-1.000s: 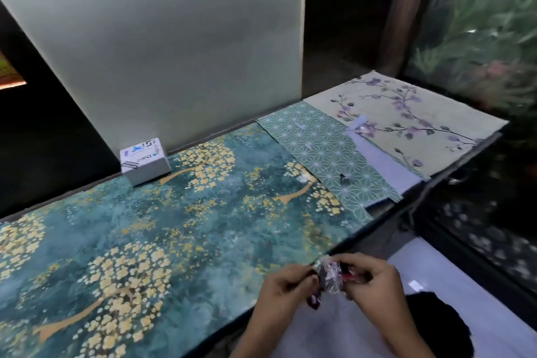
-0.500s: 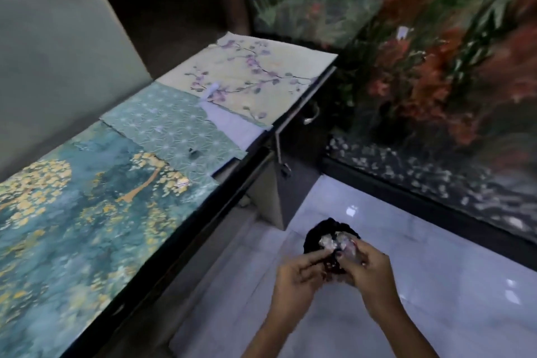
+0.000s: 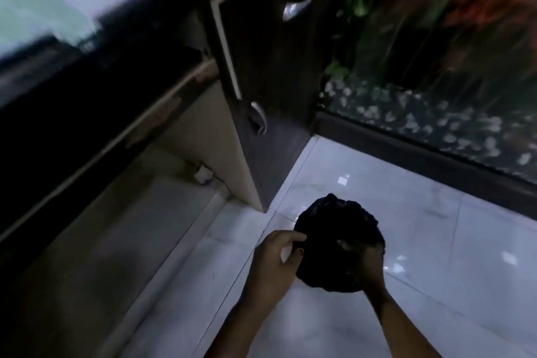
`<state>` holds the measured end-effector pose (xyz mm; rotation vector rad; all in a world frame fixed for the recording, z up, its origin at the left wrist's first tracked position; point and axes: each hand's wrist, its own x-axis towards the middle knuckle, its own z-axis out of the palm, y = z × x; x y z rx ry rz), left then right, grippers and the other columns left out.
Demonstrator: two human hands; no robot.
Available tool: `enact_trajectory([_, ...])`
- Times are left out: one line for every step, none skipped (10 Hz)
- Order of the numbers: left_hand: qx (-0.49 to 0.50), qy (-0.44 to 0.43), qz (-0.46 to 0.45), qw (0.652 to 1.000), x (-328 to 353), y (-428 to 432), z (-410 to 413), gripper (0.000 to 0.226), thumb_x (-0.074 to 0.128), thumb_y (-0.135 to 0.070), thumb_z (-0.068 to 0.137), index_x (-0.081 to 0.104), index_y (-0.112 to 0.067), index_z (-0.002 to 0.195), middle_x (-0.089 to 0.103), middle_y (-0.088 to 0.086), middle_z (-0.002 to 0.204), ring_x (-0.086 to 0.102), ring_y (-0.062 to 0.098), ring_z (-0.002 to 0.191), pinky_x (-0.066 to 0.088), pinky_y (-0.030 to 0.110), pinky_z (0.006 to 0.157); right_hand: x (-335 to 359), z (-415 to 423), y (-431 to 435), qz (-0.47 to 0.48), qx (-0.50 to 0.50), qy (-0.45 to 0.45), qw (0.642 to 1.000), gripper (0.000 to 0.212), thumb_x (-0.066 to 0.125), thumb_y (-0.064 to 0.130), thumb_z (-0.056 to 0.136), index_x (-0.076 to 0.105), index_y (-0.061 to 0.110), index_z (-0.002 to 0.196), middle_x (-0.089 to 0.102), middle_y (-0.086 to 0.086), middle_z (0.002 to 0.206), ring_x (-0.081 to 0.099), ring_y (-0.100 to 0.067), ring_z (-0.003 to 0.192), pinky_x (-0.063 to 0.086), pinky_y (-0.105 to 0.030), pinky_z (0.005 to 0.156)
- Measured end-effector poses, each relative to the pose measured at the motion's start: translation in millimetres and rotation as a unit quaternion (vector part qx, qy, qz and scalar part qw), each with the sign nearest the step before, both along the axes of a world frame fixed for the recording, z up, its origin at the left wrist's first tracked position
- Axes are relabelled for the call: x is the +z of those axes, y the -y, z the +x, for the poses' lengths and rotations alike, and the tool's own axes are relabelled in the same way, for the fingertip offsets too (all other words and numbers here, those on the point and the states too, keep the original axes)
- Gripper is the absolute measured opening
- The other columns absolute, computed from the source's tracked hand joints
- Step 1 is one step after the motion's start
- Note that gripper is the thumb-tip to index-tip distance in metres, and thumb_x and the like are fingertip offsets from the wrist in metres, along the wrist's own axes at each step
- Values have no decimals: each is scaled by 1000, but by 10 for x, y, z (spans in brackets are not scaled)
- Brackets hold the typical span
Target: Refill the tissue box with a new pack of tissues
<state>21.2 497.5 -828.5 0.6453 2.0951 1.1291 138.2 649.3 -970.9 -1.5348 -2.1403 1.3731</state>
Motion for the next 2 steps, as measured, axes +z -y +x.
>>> enact_trajectory([16,-18,-13,1000,-476,283,-134,34,56,-3,84,58,-36,90,55,-27,98,46,-29,91,31,-10,75,-670,-92,-114,6,159,187,969,50,52,22,89,38,20,136,24,-26,148,28,-44,129,30,-42,107])
enact_trajectory([32,-16,-33,999,-525,472,-188,34,56,-5,84,58,-36,96,54,-28,101,45,-28,94,29,-11,77,-717,-112,-62,-6,111,142,984,64,59,21,85,29,11,140,24,-30,145,31,-49,128,32,-48,106])
